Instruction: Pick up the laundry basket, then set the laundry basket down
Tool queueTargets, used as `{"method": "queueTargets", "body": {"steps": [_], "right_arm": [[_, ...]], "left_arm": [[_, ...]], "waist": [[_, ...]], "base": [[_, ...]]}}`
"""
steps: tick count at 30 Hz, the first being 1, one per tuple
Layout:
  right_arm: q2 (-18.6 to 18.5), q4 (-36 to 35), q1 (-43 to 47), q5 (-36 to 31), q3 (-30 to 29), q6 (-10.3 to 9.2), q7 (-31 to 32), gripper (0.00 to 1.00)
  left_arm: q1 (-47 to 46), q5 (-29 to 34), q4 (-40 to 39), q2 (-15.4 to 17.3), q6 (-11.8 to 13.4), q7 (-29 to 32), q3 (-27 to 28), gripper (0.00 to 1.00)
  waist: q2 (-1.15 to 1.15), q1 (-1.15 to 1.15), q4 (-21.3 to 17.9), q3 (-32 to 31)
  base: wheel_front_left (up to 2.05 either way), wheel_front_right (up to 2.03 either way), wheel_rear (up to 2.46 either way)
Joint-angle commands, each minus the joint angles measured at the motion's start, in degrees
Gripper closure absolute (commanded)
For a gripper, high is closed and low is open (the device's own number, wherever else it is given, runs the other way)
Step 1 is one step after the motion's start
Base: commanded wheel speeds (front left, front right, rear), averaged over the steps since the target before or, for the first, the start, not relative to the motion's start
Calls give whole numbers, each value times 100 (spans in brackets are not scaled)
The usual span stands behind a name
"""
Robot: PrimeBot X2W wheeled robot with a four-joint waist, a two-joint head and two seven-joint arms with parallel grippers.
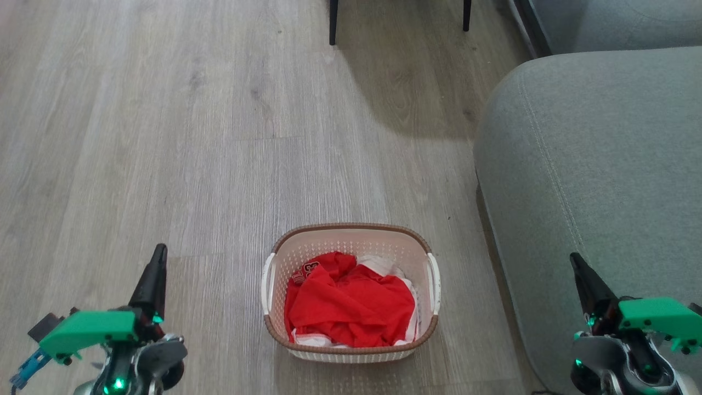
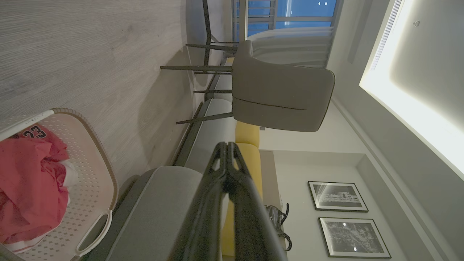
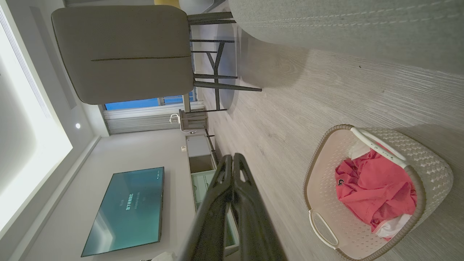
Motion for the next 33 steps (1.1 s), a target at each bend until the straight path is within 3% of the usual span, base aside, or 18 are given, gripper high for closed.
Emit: {"method": "queueTargets", "body": {"steps": [1,33], "right_arm": [[-41,-180,-280,-57,102,16,41,100],[-41,-180,-280,-57,102,16,41,100]], "left_arm": [[-318,14,-171,39,-39,17,205,100],[-318,14,-171,39,-39,17,205,100]], "waist": [[0,0,0,0],[0,0,0,0]], "base": [[0,0,0],[0,0,0]]}}
